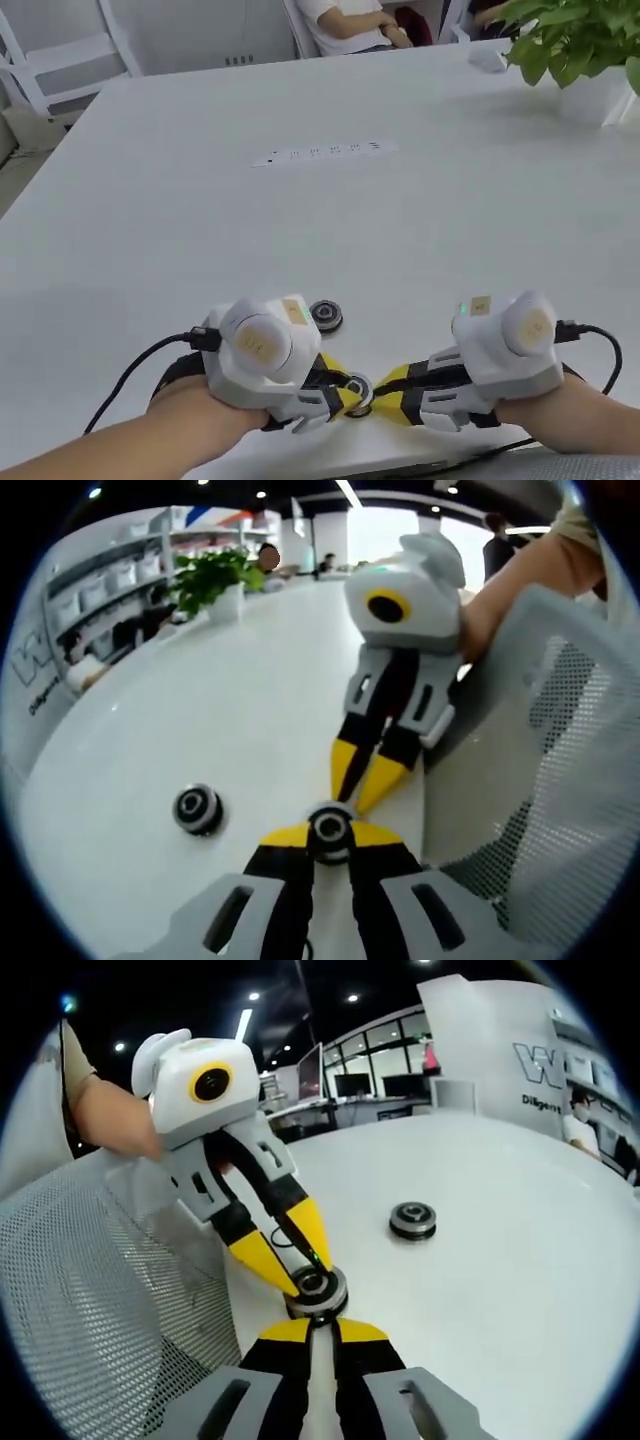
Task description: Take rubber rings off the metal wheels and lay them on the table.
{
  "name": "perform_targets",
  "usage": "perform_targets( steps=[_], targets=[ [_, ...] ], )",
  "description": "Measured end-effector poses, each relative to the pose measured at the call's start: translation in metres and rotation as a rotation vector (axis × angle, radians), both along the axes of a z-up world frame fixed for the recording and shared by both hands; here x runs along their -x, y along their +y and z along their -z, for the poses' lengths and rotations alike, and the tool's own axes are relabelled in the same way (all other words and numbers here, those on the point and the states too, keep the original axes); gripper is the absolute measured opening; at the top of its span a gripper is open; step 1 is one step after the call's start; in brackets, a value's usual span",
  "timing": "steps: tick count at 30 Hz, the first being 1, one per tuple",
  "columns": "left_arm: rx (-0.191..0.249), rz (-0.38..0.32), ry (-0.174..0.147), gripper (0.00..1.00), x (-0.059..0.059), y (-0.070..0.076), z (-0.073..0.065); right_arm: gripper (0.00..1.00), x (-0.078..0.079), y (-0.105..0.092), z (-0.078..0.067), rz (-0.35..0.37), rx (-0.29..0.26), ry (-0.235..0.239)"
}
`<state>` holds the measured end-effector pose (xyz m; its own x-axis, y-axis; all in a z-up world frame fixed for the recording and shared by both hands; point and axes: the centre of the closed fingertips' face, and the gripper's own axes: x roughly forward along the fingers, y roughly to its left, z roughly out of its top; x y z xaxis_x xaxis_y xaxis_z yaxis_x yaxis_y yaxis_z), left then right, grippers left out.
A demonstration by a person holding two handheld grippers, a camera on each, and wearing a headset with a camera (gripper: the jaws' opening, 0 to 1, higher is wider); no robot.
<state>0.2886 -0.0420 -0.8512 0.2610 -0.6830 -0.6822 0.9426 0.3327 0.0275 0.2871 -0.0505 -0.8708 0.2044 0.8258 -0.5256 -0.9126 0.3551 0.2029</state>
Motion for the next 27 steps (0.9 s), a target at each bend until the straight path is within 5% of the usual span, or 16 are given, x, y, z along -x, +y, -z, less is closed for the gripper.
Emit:
perform_targets(
  steps=[10, 15, 22, 25, 27],
  targets=[
    [-0.006, -0.005, -0.006, 0.13, 0.0, 0.0, 0.0, 0.0, 0.0, 0.001, 0.0, 0.04, -0.014, 0.044],
    [-0.012, 0.001, -0.02, 0.13, 0.0, 0.0, 0.0, 0.0, -0.002, 0.001, -0.003, 0.106, -0.074, 0.122],
    [-0.017, 0.008, -0.021, 0.13, 0.001, 0.001, 0.0, 0.0, -0.005, -0.002, -0.005, 0.167, -0.129, 0.175],
    [-0.019, 0.013, -0.019, 0.13, 0.001, 0.002, 0.0, 0.0, -0.01, -0.002, -0.015, 0.227, -0.212, 0.225],
    [-0.021, 0.014, -0.02, 0.13, 0.001, 0.001, 0.0, 0.0, -0.009, -0.003, -0.013, 0.213, -0.192, 0.209]
  ],
)
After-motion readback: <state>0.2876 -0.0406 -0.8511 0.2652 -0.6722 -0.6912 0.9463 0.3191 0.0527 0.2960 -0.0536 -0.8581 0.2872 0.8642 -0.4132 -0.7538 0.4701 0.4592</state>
